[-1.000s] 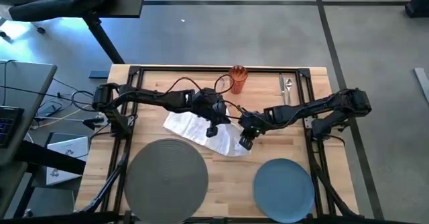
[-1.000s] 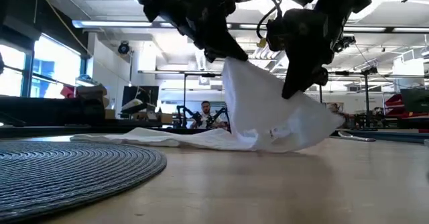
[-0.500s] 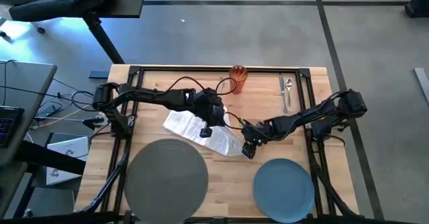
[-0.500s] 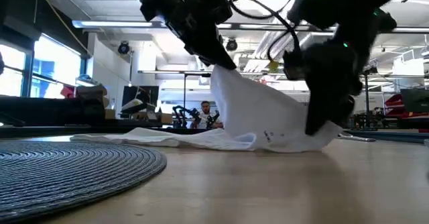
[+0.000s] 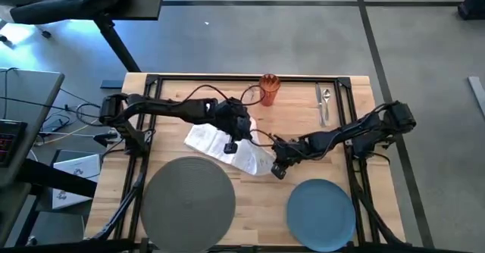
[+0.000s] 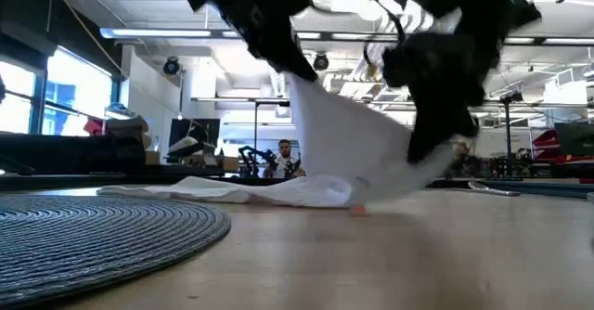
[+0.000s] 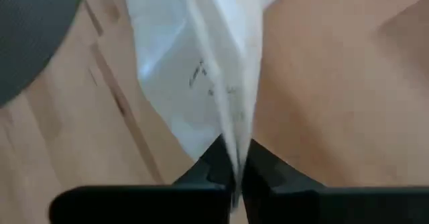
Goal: Set table place
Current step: Fold the white napkin
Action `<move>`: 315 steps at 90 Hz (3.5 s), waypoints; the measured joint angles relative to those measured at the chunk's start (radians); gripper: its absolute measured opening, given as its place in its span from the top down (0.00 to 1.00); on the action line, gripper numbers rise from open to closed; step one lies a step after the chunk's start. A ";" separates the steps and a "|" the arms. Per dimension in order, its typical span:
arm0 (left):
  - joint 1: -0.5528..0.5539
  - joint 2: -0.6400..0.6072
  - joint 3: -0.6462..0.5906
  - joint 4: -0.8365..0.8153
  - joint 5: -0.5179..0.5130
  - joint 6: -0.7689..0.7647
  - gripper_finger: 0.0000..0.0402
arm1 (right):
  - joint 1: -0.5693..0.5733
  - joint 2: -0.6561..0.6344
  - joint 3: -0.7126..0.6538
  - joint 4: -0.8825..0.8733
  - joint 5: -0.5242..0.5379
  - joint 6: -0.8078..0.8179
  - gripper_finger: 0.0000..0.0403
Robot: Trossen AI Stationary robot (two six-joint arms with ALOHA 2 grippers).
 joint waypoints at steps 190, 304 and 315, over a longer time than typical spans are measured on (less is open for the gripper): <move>-0.153 -0.395 0.150 -0.830 -0.102 -0.382 1.00 | -0.148 0.501 1.398 -0.835 -0.095 -0.654 1.00; -0.172 -0.421 -0.576 -0.132 -0.721 -0.454 1.00 | -0.316 0.869 1.398 -0.965 -0.009 -0.468 1.00; -0.121 -0.410 -0.576 -0.123 -0.693 -0.434 1.00 | -0.321 0.877 1.398 -0.946 -0.008 -0.497 1.00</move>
